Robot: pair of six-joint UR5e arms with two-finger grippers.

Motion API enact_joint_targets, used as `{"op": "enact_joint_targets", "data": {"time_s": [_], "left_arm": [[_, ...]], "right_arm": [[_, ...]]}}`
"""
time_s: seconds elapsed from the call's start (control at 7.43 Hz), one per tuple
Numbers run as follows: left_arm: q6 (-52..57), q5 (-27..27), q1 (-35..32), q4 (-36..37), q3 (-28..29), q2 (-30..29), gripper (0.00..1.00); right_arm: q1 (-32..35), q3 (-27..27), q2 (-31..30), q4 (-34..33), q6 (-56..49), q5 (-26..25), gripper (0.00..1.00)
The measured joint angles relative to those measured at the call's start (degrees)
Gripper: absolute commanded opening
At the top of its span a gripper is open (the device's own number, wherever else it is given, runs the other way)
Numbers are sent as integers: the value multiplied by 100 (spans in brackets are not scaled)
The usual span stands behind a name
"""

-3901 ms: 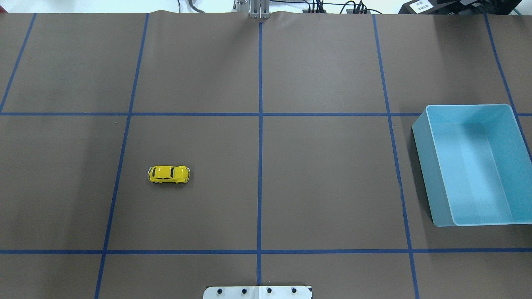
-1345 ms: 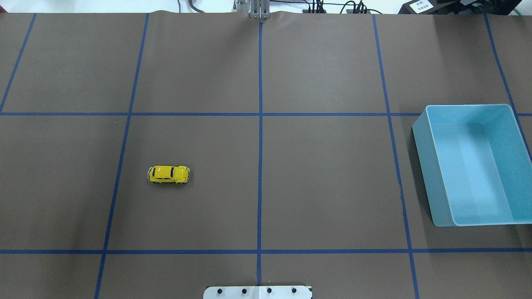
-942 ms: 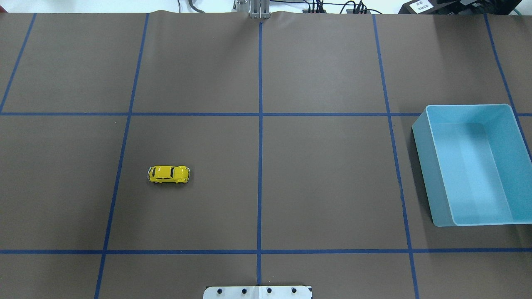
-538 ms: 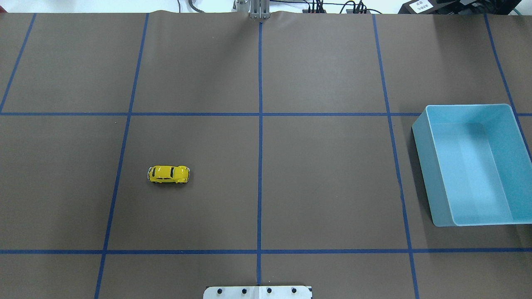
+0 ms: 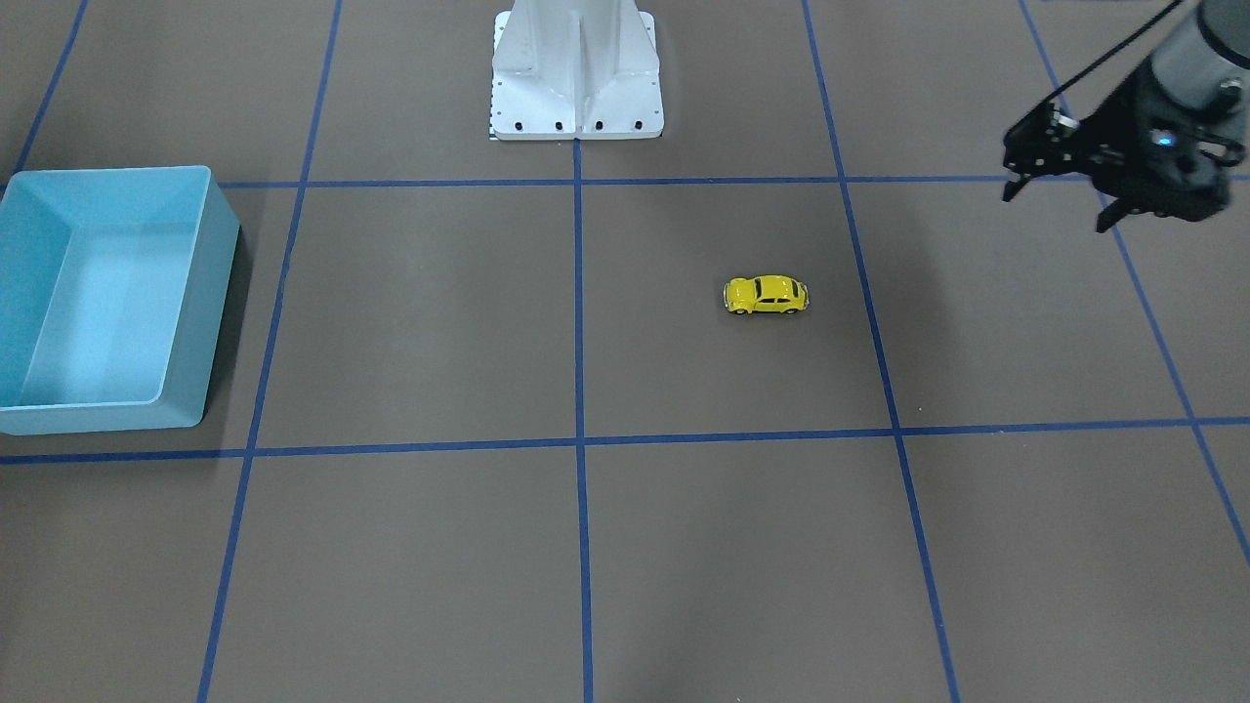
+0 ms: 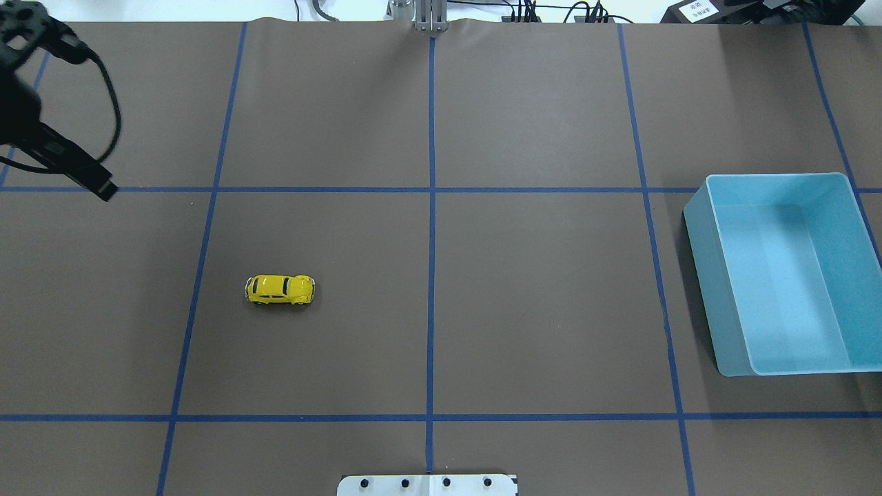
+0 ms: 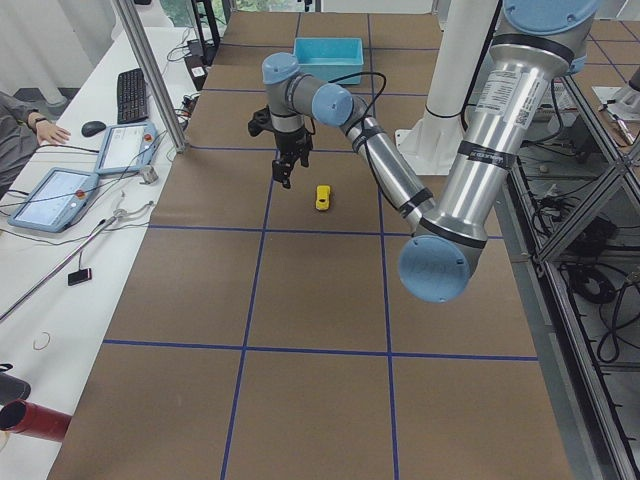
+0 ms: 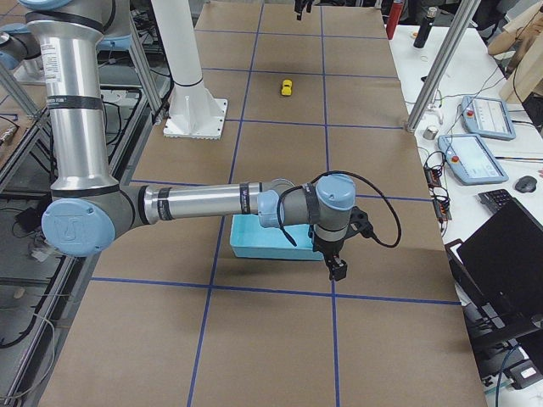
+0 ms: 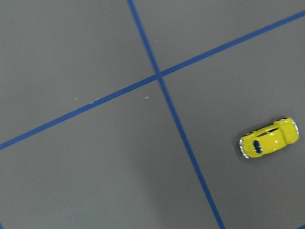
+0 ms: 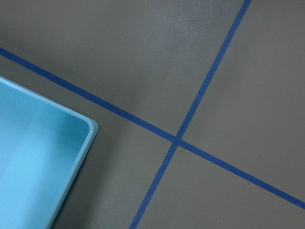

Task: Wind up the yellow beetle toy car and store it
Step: 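Move the left gripper over the yellow beetle toy car, then lower the left gripper onto the yellow car and grip it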

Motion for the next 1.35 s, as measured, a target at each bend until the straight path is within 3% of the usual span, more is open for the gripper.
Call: {"op": "enact_joint_targets", "data": {"time_s": [0.27,0.81,1.35], "left_arm": [[10,590,780,-355,-220,-246,100],[126,963,1556,-1677,-88,-131,100],[958,1453,2160,-1848,260,-228,100]], "right_arm": [[0,-2,-13,3,8,-10,100],[0,30,-24,3,18,-22,100],[0,33,-29,3,19,-21,100]]}}
